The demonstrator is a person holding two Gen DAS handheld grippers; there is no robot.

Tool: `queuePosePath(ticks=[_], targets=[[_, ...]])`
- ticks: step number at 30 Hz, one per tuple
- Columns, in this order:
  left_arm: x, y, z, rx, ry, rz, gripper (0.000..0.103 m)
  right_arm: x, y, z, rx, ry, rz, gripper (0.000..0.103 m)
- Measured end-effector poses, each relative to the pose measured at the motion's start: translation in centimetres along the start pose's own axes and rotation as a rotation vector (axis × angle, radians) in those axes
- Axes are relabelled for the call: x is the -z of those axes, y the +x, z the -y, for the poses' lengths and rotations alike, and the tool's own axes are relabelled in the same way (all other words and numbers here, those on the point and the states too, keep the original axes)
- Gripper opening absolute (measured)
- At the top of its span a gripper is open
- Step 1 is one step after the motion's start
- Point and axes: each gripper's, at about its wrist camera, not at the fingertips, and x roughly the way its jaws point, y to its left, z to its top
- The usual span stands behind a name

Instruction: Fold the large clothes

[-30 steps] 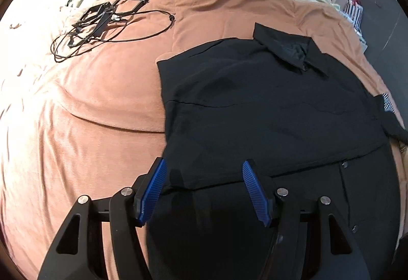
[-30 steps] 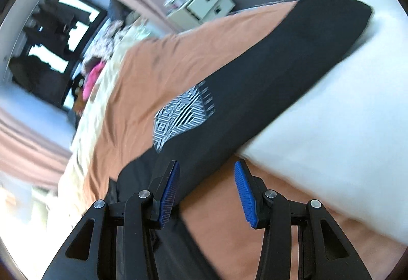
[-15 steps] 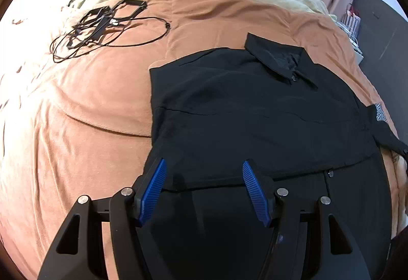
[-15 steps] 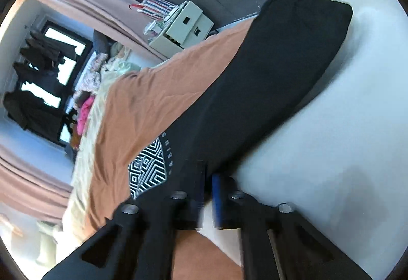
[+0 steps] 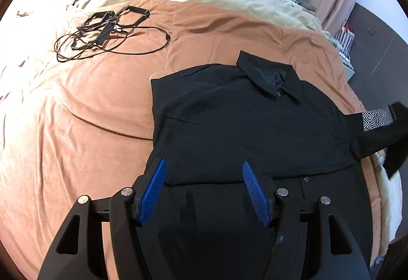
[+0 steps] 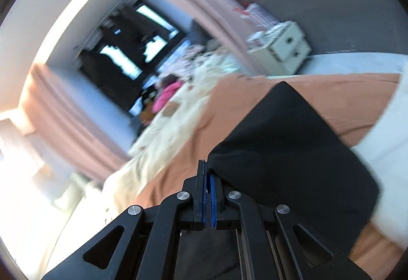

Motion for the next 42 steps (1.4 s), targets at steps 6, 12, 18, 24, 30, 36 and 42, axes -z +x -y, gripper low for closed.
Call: queuePosePath(ticks=[6, 12, 18, 24, 30, 36, 42], targets=[[0.3, -1.2, -1.6, 0.017, -0.037, 0.014, 0.063, 4.3, 3.1, -6.1, -0.070, -0.097, -0.109, 0.004], [0.3, -1.6, -3.2, 0.027, -0.075, 0.022, 0.063, 9.9, 6.2, -8.7, -0.079, -0.178, -0.235, 0.004], [0.4, -1.5, -3.9, 0.032, -0.105, 0.025, 0.063, 16.0, 10.9, -9.0, -0.020, -0.229, -0.407, 0.006], [0.6, -0.9, -3.6, 0.009, -0.116, 0.005, 0.066, 19.9, 13.3, -5.5, -0.003, -0.057, -0.620, 0.067], [1.3, -1.6, -2.7, 0.037, -0.132, 0.015, 0.084, 16.8, 9.1, -0.5, 0.077, 0.127, -0.535, 0.071], [1.9, -2.0, -1.7, 0.043, -0.113, 0.011, 0.084, 14.9, 6.5, 6.4, 0.231, 0.273, -0.429, 0.070], [1.9, -1.7, -1.6, 0.029, -0.104, 0.008, 0.084, 15.0, 7.3, 10.5, 0.268, 0.342, -0.397, 0.020]])
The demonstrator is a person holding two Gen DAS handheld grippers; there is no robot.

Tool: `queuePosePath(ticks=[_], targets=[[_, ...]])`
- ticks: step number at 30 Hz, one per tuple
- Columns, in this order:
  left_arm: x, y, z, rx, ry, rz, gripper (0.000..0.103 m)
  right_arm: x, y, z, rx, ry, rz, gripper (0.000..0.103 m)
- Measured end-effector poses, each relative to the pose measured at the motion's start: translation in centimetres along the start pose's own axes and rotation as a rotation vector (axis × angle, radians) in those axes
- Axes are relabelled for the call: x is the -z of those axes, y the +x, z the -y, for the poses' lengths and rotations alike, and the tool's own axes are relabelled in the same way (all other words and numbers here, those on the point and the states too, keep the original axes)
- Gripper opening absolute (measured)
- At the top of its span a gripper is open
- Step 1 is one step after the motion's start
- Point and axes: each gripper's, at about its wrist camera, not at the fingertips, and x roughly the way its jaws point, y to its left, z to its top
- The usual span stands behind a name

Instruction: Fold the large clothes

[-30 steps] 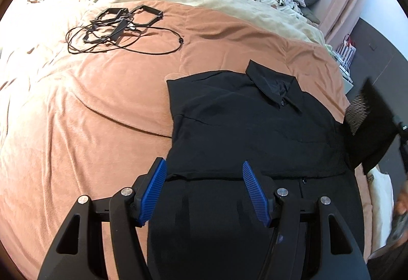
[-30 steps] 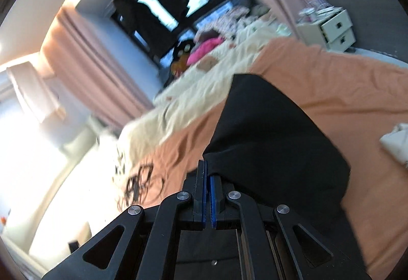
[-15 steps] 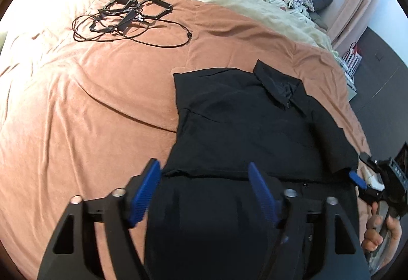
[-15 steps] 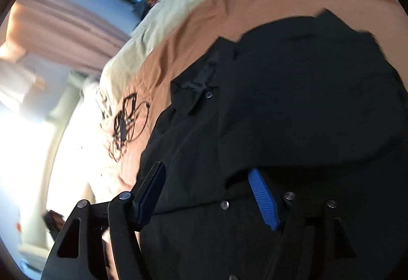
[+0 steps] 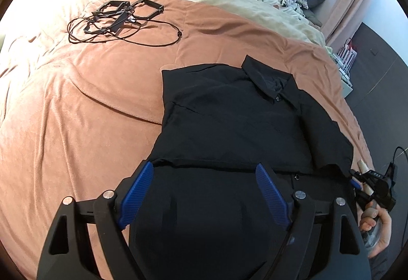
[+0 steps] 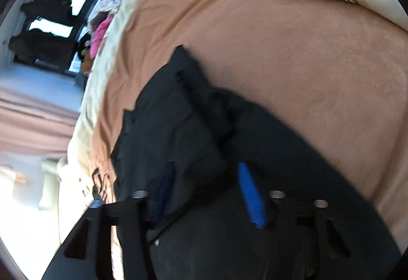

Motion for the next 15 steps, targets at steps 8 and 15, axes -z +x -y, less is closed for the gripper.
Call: queuePosePath(ticks=[8, 15], targets=[[-0.1, -0.2, -1.1, -0.015, -0.024, 0.010, 0.084, 1.5, -2.8, -5.8, -0.064, -0.154, 0.096, 0.008], [-0.6, -1.1, -2.8, -0.019, -0.064, 0.044, 0.084, 4.6, -3.0, -12.0, -0.188, -0.275, 0.084, 0.006]])
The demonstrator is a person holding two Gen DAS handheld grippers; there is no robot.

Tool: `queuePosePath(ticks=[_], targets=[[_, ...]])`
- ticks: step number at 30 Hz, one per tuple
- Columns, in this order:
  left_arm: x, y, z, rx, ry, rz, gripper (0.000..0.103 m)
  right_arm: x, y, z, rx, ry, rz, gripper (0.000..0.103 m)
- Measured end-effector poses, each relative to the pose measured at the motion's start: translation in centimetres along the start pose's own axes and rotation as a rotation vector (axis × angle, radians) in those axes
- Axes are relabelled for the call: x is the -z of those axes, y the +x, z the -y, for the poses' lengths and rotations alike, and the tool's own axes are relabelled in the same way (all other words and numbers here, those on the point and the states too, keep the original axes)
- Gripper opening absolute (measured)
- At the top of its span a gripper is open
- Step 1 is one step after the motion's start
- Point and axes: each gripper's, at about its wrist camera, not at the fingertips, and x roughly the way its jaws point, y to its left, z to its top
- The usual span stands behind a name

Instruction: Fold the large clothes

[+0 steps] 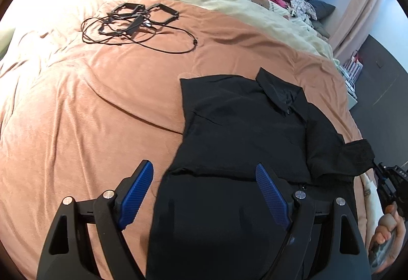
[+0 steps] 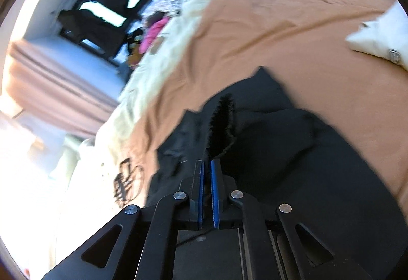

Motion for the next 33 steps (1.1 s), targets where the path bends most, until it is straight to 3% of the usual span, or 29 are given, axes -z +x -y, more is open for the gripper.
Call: queuePosePath(ticks=[8, 13, 14, 16, 17, 18, 23, 33], targets=[[-0.4, -0.1, -2.3, -0.003, -0.059, 0.010, 0.084, 4.5, 3.2, -8.9, -0.153, -0.169, -0.078, 0.006], [-0.6, -0.1, -3.2, -0.015, -0.078, 0.015, 0.084, 7.9, 6.9, -12.8, -0.214, -0.252, -0.176, 0.009], [-0.6, -0.1, -3.3, -0.019, -0.083, 0.017, 0.084, 8.5, 7.7, -13.4, -0.220, -0.263, -0.206, 0.014], [-0.7, -0.1, -3.5, -0.021, -0.089, 0.023, 0.084, 9.4, 8.7, -14.2, -0.238, -0.280, -0.263, 0.034], [-0.8, -0.2, -3.5, -0.024, -0.092, 0.028, 0.084, 9.6, 8.9, -14.4, -0.237, -0.292, -0.277, 0.058], [-0.8, -0.2, -3.5, -0.021, -0.094, 0.034, 0.084, 9.7, 8.9, -14.4, -0.220, -0.301, -0.269, 0.071], [-0.9, 0.6, -2.1, -0.011, -0.069, 0.023, 0.084, 7.4, 7.7, -11.8, -0.152, -0.268, -0.219, 0.071], [-1.6, 7.1, 5.7, -0.046, 0.129, -0.056, 0.084, -0.3, 3.7, -2.4, 0.100, -0.224, -0.099, 0.069]])
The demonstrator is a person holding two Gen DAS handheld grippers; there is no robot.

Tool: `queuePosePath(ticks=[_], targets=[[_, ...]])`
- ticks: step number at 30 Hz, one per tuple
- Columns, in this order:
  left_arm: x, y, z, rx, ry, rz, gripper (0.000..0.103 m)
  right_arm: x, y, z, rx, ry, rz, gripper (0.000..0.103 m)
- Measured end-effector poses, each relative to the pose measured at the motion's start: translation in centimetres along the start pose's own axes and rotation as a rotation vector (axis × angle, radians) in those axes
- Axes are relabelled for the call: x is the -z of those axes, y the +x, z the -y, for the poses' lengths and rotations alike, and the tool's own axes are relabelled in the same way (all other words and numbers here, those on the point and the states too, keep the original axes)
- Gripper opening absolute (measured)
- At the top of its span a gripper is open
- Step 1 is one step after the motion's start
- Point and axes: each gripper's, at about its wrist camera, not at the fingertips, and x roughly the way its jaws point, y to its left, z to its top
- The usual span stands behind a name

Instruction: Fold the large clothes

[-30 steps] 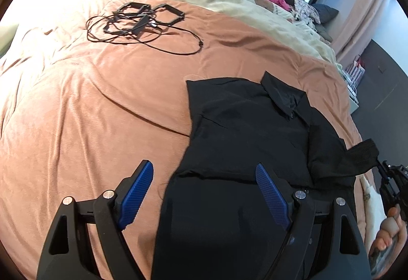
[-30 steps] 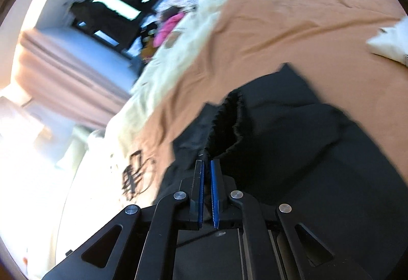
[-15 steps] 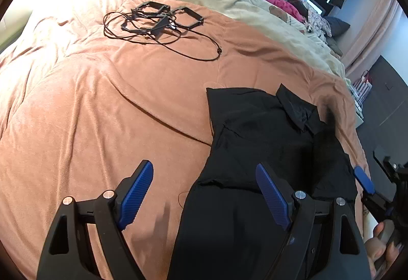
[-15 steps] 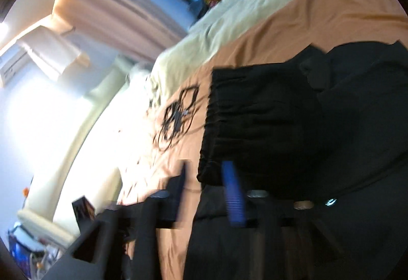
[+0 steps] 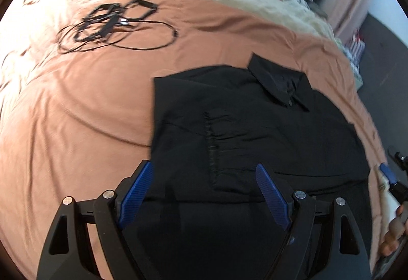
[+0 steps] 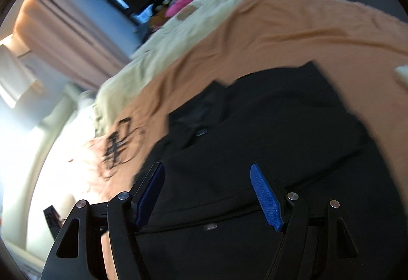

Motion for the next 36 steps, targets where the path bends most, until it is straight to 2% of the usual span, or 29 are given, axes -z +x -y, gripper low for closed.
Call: queuePosePath(ticks=[5, 11, 13, 15, 17, 19, 22, 25, 28, 29, 30, 36], targets=[[-0.3, 2.9, 2.5, -0.060, 0.079, -0.024, 0.084, -1.7, 0.1, 4.9, 0.112, 0.013, -0.002, 0.057], [0.1, 6.9, 3.1, -0.188, 0.166, -0.101, 0.084, -2.3, 2.5, 10.3, 0.213, 0.117, -0.061, 0.056], [0.5, 7.5, 2.4, -0.186, 0.161, -0.117, 0.084, -2.1, 3.1, 10.9, 0.265, 0.114, -0.072, 0.052], [0.6, 7.2, 2.2, -0.192, 0.156, -0.114, 0.084, -1.7, 3.7, 11.5, 0.312, 0.113, -0.098, 0.038], [0.4, 6.1, 2.2, -0.211, 0.150, -0.103, 0.081, -1.6, 3.5, 11.5, 0.313, 0.118, -0.096, 0.037], [0.3, 4.2, 2.0, -0.200, 0.134, -0.071, 0.081, -1.7, 3.0, 11.3, 0.297, 0.134, -0.101, 0.037], [0.7, 0.9, 1.0, -0.162, 0.105, -0.038, 0.081, -1.5, 1.6, 10.7, 0.272, 0.131, -0.094, 0.039], [1.4, -2.1, -0.2, -0.133, 0.080, -0.023, 0.081, -0.9, -0.1, 10.1, 0.247, 0.105, -0.117, 0.048], [2.8, -5.5, -2.0, -0.099, 0.043, -0.022, 0.081, -0.3, -2.6, 9.6, 0.247, 0.086, -0.104, 0.064], [3.3, -6.2, -2.3, -0.090, 0.037, -0.024, 0.081, 0.0, -3.5, 9.4, 0.242, 0.081, -0.093, 0.073], [3.9, -7.2, -2.8, -0.083, 0.034, -0.024, 0.081, 0.4, -4.5, 9.1, 0.237, 0.068, -0.087, 0.077], [6.9, -11.7, -4.5, -0.060, 0.027, -0.016, 0.083, 3.2, -8.8, 8.7, 0.222, -0.033, -0.128, 0.077]])
